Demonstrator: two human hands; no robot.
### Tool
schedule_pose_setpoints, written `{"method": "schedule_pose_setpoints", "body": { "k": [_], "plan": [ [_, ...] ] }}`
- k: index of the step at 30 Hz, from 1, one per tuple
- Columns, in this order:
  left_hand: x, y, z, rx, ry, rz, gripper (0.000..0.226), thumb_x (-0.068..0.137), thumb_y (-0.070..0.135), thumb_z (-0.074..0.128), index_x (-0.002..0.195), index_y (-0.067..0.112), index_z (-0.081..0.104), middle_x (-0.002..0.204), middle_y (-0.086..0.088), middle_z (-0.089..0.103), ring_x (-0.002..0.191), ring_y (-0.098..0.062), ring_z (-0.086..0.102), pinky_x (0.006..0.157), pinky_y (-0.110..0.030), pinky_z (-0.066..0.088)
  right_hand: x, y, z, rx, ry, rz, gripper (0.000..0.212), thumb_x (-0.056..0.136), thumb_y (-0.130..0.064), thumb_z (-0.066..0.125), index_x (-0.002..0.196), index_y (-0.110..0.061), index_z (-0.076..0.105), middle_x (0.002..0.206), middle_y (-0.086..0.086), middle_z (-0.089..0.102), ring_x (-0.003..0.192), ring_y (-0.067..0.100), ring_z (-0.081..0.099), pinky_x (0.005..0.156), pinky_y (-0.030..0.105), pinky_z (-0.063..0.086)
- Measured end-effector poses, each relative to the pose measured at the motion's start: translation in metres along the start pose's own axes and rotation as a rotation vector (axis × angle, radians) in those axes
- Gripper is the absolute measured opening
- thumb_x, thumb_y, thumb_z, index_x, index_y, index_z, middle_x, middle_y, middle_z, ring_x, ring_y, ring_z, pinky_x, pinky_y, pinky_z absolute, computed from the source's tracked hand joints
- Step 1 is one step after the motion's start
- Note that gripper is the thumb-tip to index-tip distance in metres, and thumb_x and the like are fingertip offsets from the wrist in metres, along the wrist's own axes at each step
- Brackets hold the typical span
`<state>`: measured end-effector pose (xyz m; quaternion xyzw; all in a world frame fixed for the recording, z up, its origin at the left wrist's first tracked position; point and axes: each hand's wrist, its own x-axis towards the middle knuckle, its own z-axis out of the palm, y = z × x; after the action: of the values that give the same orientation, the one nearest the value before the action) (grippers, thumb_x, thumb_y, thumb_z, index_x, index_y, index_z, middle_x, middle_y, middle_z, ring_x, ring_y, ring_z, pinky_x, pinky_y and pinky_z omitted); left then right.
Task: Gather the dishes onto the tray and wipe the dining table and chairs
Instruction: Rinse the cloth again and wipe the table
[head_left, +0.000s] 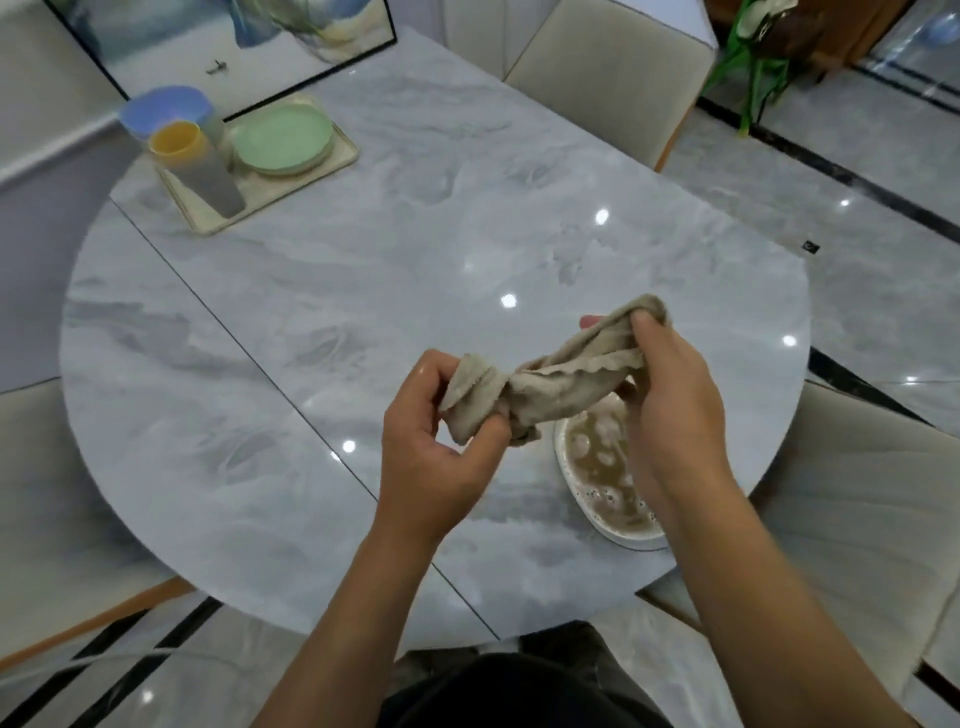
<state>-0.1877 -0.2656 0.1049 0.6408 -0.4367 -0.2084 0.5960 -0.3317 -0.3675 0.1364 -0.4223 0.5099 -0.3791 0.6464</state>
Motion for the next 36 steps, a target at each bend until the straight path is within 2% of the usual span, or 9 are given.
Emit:
{"method": "schedule_pose_setpoints", "body": {
  "k": [4, 8, 13, 18, 22, 26, 31, 33, 36],
  "plan": [
    [-0.004, -0.025, -0.039, -0.061, -0.012, -0.321, 0.034, 0.09, 0.018, 0.08, 0.101, 0.015, 0.048, 0.087, -0.014, 0.06, 0.076, -0.037, 0.059, 0.065, -0.047, 0.058, 0.003, 0.027, 0.041, 0.151, -0.023, 0.103, 0.038, 0.107, -0.046, 0.044, 0.111, -0.016, 0.068, 0.108, 0.008, 0.078, 0.105, 0.022, 0.074, 0.09, 0.038, 0.055],
    [-0.007, -0.056, -0.076, 0.031, -0.038, -0.731, 0.055, 0.083, 0.036, 0.088, 0.127, 0.027, 0.056, 0.094, -0.005, 0.072, 0.079, -0.019, 0.07, 0.065, -0.036, 0.063, 0.001, 0.056, 0.067, -0.035, -0.082, 0.079, 0.041, 0.092, -0.055, 0.06, 0.085, -0.015, 0.058, 0.084, 0.005, 0.057, 0.08, 0.022, 0.056, 0.074, 0.04, 0.046],
    [-0.02, -0.093, -0.128, 0.109, -0.084, -0.957, 0.028, 0.088, 0.022, 0.078, 0.094, -0.004, 0.07, 0.078, -0.013, 0.073, 0.071, -0.023, 0.069, 0.059, -0.036, 0.051, -0.01, 0.093, 0.074, -0.177, -0.135, 0.151, 0.024, 0.075, -0.035, 0.067, 0.083, -0.016, 0.054, 0.067, -0.006, 0.049, 0.059, 0.011, 0.044, 0.052, 0.028, 0.035],
    [-0.036, -0.104, -0.153, -0.019, -0.089, -1.026, 0.017, 0.093, 0.02, 0.077, 0.094, 0.005, 0.067, 0.085, -0.015, 0.076, 0.074, -0.027, 0.073, 0.055, -0.034, 0.055, -0.021, 0.125, 0.062, -0.344, -0.196, 0.219, 0.026, 0.071, -0.011, 0.057, 0.093, -0.026, 0.06, 0.074, 0.008, 0.044, 0.064, 0.019, 0.038, 0.051, 0.029, 0.029],
    [-0.045, -0.109, -0.158, -0.046, -0.137, -1.037, 0.013, 0.097, 0.014, 0.071, 0.106, 0.014, 0.061, 0.094, -0.008, 0.078, 0.085, -0.023, 0.075, 0.063, -0.03, 0.056, -0.025, 0.139, 0.053, -0.492, -0.178, 0.165, 0.043, 0.082, 0.011, 0.052, 0.097, -0.027, 0.063, 0.076, 0.0, 0.05, 0.06, 0.009, 0.041, 0.049, 0.019, 0.034],
    [-0.048, -0.108, -0.169, -0.18, -0.162, -1.055, 0.028, 0.098, 0.02, 0.069, 0.122, 0.026, 0.056, 0.105, -0.011, 0.079, 0.093, -0.03, 0.077, 0.074, -0.045, 0.062, -0.02, 0.139, 0.053, -0.518, -0.213, 0.135, 0.039, 0.084, 0.013, 0.058, 0.09, -0.023, 0.072, 0.091, -0.013, 0.068, 0.071, 0.004, 0.057, 0.061, 0.022, 0.046],
    [-0.037, -0.108, -0.182, -0.376, -0.047, -0.985, 0.052, 0.087, 0.022, 0.071, 0.134, 0.031, 0.052, 0.111, -0.014, 0.078, 0.099, -0.035, 0.076, 0.069, -0.042, 0.063, -0.006, 0.134, 0.06, -0.514, -0.193, 0.009, 0.043, 0.087, 0.014, 0.059, 0.09, -0.023, 0.08, 0.094, -0.015, 0.075, 0.07, 0.005, 0.066, 0.061, 0.017, 0.049],
    [-0.034, -0.12, -0.188, -0.294, -0.047, -1.011, 0.058, 0.087, 0.023, 0.076, 0.138, 0.035, 0.051, 0.112, -0.013, 0.078, 0.099, -0.033, 0.077, 0.075, -0.044, 0.063, 0.004, 0.144, 0.063, -0.633, -0.145, -0.11, 0.041, 0.089, 0.009, 0.058, 0.099, -0.025, 0.079, 0.099, -0.015, 0.074, 0.071, 0.011, 0.065, 0.066, 0.022, 0.051],
    [-0.036, -0.152, -0.192, 0.129, -0.021, -1.07, 0.052, 0.092, 0.028, 0.08, 0.135, 0.035, 0.052, 0.102, -0.004, 0.077, 0.092, -0.025, 0.072, 0.076, -0.037, 0.054, 0.024, 0.174, 0.064, -0.909, -0.114, -0.213, 0.048, 0.089, 0.007, 0.056, 0.124, -0.021, 0.072, 0.12, -0.003, 0.068, 0.099, 0.018, 0.066, 0.086, 0.022, 0.048]
  ]
}}
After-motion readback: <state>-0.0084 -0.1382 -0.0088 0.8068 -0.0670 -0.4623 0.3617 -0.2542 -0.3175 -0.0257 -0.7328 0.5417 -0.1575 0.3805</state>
